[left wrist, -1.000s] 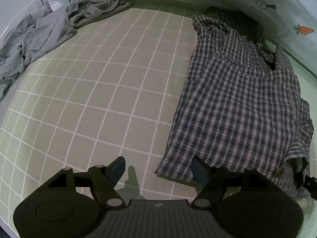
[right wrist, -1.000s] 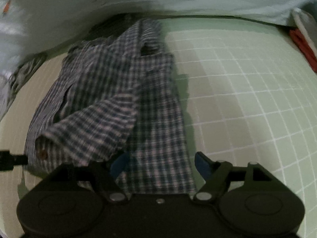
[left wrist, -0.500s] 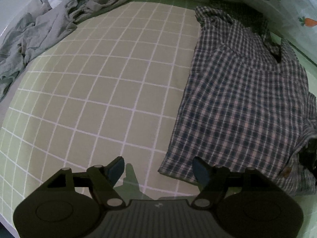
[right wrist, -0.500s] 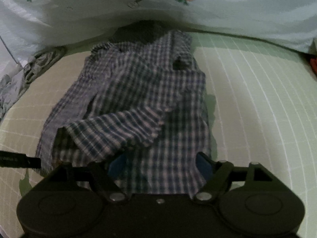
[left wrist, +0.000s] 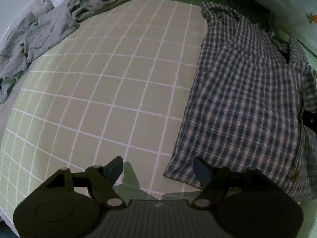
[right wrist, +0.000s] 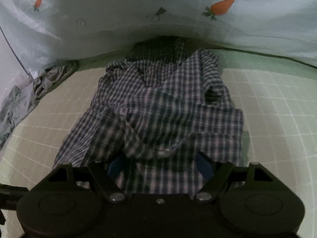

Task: Fold clothes

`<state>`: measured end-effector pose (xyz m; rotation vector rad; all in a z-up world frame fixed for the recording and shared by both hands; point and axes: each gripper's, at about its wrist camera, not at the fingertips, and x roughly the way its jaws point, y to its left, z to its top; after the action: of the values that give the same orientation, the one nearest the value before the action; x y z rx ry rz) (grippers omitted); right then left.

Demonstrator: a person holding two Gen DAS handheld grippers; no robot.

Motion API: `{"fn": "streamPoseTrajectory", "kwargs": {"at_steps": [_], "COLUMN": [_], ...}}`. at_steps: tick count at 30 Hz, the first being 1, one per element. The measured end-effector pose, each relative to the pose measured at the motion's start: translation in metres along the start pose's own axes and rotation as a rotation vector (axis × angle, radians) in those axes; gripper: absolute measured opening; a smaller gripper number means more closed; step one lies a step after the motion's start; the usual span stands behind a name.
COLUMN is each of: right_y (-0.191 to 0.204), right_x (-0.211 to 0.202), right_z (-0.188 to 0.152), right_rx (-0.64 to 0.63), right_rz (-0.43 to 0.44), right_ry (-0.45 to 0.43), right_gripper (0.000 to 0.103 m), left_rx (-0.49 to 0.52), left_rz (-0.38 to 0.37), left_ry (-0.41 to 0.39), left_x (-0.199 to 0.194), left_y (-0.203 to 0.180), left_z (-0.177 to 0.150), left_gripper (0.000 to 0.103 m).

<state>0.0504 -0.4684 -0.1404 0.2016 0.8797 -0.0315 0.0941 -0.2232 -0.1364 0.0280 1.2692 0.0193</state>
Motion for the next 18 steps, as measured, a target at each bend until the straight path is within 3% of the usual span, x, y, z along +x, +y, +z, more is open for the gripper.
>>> {"fn": "streamPoseTrajectory", "kwargs": {"at_steps": [7,13,18], "right_y": [-0.025,-0.065,-0.078], "right_x": [-0.017,-0.025,-0.025], "right_z": [-0.007,-0.036,-0.051], "right_rx": [0.118,0.304,0.400], "right_rz": [-0.055,-0.126,-0.102], "right_ry": [-0.029,0.036,0.083], "right_gripper": [0.087,0.089,0.089], "left_rx": [-0.019,-0.060,-0.112], "left_rz": [-0.027,-0.090,-0.145], "left_ry": [0.012,0.025,0.044], "left_x": [0.001,0.002,0.005], "left_y": [0.002,0.003,0.005], "left_z": [0.001,0.001,0.000], "left_gripper": [0.078,0.077,0.070]}}
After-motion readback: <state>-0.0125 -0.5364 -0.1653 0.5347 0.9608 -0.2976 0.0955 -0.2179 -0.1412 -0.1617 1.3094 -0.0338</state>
